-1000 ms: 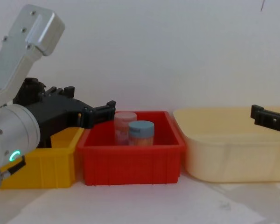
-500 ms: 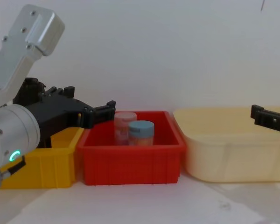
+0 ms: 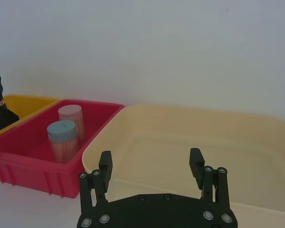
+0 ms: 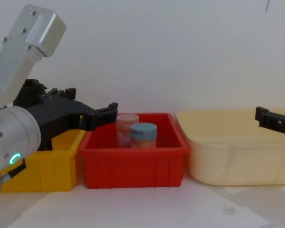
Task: Pick up the garbage bag with the one hand and transfer it to the other hand.
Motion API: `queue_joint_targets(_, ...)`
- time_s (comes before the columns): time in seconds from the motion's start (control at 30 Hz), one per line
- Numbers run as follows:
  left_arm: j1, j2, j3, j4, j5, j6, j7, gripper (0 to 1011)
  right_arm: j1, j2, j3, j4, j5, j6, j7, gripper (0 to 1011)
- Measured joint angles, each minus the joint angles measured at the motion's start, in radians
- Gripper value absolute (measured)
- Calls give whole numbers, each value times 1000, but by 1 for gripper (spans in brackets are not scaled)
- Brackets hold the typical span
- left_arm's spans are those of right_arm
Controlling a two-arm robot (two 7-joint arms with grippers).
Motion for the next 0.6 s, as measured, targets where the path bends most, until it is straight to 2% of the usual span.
queue_joint_targets(0.6,0,0,0,0,0,0,0,1001,0,0,0,0,0,0,0,999)
